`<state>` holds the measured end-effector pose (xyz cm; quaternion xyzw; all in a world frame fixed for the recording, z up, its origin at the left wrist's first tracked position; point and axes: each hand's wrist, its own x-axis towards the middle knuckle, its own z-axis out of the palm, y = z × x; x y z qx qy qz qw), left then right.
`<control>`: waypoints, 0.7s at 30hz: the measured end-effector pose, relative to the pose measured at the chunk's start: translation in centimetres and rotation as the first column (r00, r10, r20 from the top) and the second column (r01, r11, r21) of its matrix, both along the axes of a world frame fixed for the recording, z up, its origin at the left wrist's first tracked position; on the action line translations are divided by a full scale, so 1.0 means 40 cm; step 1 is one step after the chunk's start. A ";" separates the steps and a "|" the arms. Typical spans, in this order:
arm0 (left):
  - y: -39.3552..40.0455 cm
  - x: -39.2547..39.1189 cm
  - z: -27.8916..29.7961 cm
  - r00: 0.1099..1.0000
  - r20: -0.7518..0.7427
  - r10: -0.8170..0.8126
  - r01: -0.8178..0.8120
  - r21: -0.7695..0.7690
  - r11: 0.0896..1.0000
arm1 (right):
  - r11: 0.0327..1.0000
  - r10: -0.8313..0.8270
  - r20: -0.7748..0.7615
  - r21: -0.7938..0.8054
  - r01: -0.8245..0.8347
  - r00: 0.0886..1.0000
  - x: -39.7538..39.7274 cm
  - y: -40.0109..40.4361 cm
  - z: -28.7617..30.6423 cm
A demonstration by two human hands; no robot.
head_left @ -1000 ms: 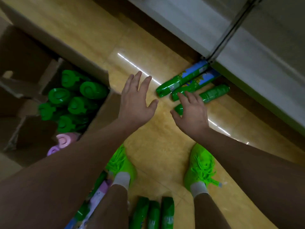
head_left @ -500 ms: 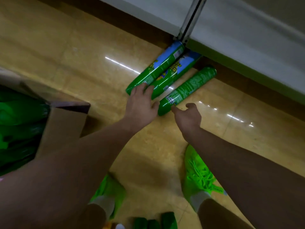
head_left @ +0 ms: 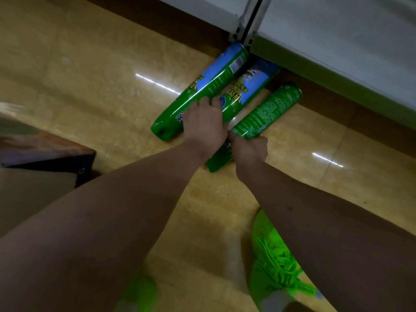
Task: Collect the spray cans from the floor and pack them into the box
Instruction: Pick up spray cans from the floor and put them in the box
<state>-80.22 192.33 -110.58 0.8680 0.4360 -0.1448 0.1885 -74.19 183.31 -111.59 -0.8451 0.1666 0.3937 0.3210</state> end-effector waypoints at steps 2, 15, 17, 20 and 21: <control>-0.022 0.010 -0.006 0.998 -0.033 0.045 -0.047 -0.051 0.998 | 0.998 0.013 0.009 -0.054 -0.013 1.000 0.008 -0.033 -0.001; -0.148 -0.033 0.048 0.855 -0.146 0.498 -0.505 -0.455 0.733 | 0.934 0.301 -0.081 -0.175 -0.311 0.950 0.063 -0.227 0.104; -0.160 -0.056 0.083 0.818 -0.174 0.548 -0.550 -0.512 0.659 | 0.943 0.292 -0.072 -0.148 -0.300 0.954 0.048 -0.226 0.138; -0.165 -0.093 0.158 0.787 -0.162 0.595 -0.581 -0.520 0.626 | 0.946 0.289 -0.069 -0.131 -0.296 0.955 0.019 -0.220 0.200; -0.164 -0.109 0.182 0.794 -0.156 0.588 -0.577 -0.501 0.645 | 0.942 0.302 -0.061 -0.133 -0.308 0.951 0.010 -0.216 0.223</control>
